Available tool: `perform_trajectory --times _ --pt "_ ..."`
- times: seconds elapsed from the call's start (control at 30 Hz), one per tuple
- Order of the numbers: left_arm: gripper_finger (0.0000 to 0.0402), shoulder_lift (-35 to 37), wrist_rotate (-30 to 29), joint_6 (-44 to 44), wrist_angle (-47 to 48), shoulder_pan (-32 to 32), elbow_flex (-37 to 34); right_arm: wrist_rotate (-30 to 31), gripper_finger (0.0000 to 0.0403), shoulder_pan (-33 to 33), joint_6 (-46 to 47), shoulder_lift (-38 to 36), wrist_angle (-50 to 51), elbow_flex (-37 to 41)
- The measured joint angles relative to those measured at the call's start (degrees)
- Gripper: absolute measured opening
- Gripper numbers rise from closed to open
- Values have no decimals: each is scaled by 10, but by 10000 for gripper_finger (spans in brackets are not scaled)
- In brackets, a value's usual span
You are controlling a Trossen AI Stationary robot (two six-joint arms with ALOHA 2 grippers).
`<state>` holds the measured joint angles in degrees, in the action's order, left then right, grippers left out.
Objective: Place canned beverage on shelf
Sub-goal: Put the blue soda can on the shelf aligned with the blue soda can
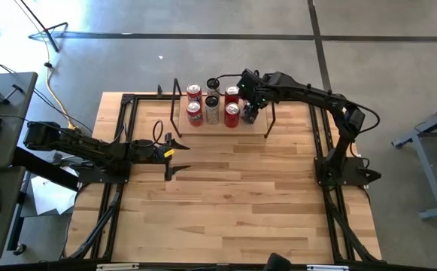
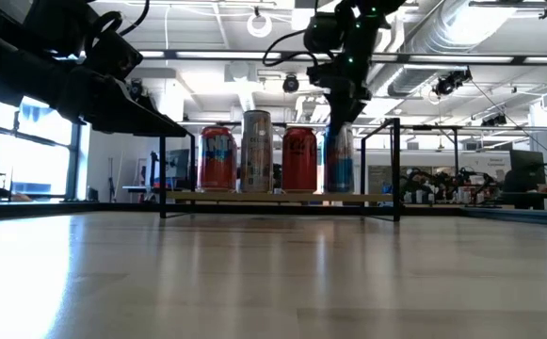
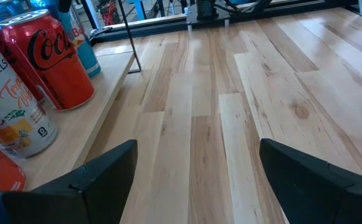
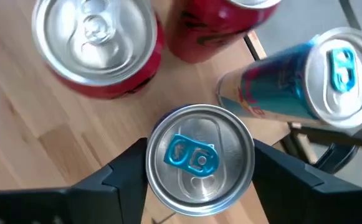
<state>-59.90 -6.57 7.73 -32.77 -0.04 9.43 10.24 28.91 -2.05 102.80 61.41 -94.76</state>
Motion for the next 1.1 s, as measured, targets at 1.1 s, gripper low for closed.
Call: perform_trajectory --times 1.1 --pt "327 0 0 5 -1 0 0 -24 282 7 -208 0 2 0"
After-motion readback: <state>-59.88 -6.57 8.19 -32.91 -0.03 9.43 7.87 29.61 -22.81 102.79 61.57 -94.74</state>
